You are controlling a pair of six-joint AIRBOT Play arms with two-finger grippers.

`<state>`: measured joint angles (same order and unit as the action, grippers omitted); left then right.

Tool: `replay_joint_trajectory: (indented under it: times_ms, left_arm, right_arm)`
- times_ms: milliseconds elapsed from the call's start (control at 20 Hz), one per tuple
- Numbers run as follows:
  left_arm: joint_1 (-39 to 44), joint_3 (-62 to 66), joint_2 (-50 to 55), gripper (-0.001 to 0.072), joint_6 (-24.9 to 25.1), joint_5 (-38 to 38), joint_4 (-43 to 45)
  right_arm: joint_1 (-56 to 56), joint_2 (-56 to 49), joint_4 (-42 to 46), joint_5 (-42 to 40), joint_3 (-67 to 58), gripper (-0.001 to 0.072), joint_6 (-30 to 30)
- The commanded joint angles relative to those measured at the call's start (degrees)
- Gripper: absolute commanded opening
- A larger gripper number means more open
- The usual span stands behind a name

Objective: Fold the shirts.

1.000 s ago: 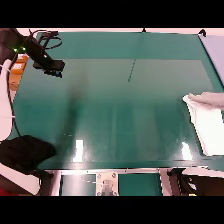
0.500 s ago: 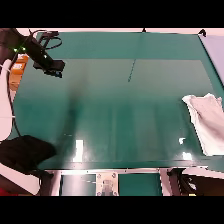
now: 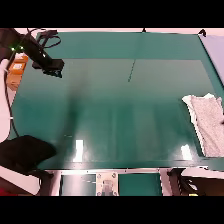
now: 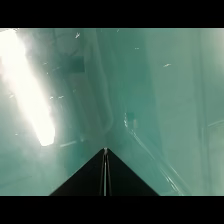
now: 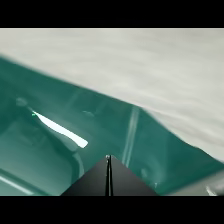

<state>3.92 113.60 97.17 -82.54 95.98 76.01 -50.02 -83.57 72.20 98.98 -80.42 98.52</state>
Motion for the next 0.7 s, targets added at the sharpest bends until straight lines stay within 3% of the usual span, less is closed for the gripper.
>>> replay_joint_trajectory:
  times_ms: [0, 250, 400, 550, 650]
  left_arm:
    - [1.0, -3.3, -4.1, 0.0025, -3.1, 0.7, -0.4]
    - [4.5, -29.7, -20.7, 0.0025, -4.8, -4.1, -0.2]
    - [4.8, -47.6, -32.2, 0.0025, -6.6, -9.2, -1.1]
    - [4.8, -54.7, -37.6, 0.0026, -6.5, -10.1, -1.0]
    - [4.8, -54.6, -37.7, 0.0026, -6.7, -9.2, -1.1]
  right_arm:
    - [12.5, 2.7, -10.7, -9.4, -1.1, 0.0012, -6.4]
    - [33.8, 14.8, -10.7, -22.7, 17.2, 0.0012, -11.6]
    - [44.5, 22.0, -10.8, -29.4, 31.3, 0.0012, -11.8]
    - [51.9, 25.2, -12.6, -36.2, 37.7, 0.0013, -11.8]
    - [54.5, 25.2, -12.9, -36.2, 37.9, 0.0013, -11.7]
